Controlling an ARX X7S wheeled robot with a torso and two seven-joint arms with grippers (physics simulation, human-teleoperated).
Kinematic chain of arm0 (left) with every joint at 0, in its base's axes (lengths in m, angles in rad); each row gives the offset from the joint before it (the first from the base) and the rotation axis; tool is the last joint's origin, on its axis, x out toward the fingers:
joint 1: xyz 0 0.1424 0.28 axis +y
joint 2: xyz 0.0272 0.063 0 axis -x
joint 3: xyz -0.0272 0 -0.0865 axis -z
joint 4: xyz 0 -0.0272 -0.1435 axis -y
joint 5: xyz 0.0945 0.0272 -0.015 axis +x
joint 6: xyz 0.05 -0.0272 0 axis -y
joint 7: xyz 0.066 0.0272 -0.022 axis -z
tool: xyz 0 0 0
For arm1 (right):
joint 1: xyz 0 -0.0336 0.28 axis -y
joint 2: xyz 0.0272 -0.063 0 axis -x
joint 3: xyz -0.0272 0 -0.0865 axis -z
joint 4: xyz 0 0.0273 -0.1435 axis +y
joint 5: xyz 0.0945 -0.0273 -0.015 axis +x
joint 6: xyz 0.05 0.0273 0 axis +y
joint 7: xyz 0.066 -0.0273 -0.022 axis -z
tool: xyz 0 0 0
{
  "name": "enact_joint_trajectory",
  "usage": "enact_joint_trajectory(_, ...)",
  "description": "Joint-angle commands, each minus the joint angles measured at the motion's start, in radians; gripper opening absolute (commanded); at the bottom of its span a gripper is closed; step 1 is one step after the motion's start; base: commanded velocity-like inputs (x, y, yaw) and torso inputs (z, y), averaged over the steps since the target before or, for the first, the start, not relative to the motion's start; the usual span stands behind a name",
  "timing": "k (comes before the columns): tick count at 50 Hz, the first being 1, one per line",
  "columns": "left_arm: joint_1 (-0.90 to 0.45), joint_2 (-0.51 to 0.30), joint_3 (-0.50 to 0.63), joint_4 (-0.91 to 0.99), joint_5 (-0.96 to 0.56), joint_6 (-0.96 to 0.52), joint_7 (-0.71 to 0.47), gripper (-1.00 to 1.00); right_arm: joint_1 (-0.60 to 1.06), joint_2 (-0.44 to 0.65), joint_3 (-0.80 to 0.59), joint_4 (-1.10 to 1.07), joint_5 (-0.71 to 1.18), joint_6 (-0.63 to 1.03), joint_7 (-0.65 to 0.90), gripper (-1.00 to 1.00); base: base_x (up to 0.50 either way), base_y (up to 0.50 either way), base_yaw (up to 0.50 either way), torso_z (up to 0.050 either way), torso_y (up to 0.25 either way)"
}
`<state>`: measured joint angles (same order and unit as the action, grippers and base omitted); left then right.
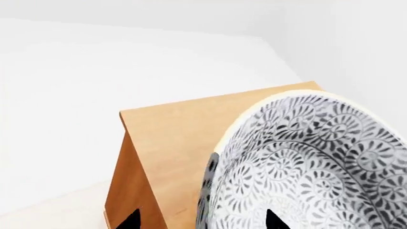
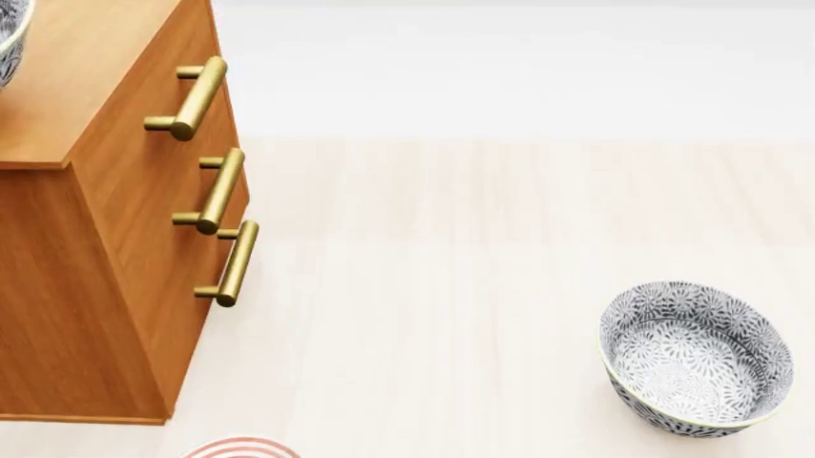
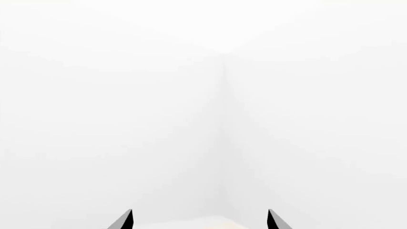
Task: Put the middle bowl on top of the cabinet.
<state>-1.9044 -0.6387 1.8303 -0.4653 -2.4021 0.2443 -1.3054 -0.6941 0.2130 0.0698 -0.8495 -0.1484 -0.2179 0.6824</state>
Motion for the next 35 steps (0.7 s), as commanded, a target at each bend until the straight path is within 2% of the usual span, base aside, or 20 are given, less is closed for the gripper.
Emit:
enact_joint_trajectory(1, 0.055, 0.0, 0.002, 0.0, -0.031, -0.009, 0.031, 1.0, -0.004, 0.003, -0.005, -0.005, -0.006, -0.001, 0.005, 1.0, 0.0, 0.0, 0.0, 0.0, 0.0)
enact_joint_trajectory(15, 0.008, -0.014, -0.004, 0.057, 0.01, 0.005, 0.015, 1.0, -0.004, 0.009, -0.007, -0.008, -0.006, 0.003, 0.009, 1.0, 0.0, 0.0, 0.0, 0.0, 0.0)
enact_joint_trajectory(35, -0.209, -0.049, -0.031, 0.277, 0.144, 0.005, -0.068, 1.0, 0.016, 0.019, -0.016, -0.001, -0.002, 0.02, 0.01, 1.0, 0.0, 0.0, 0.0, 0.0, 0.0)
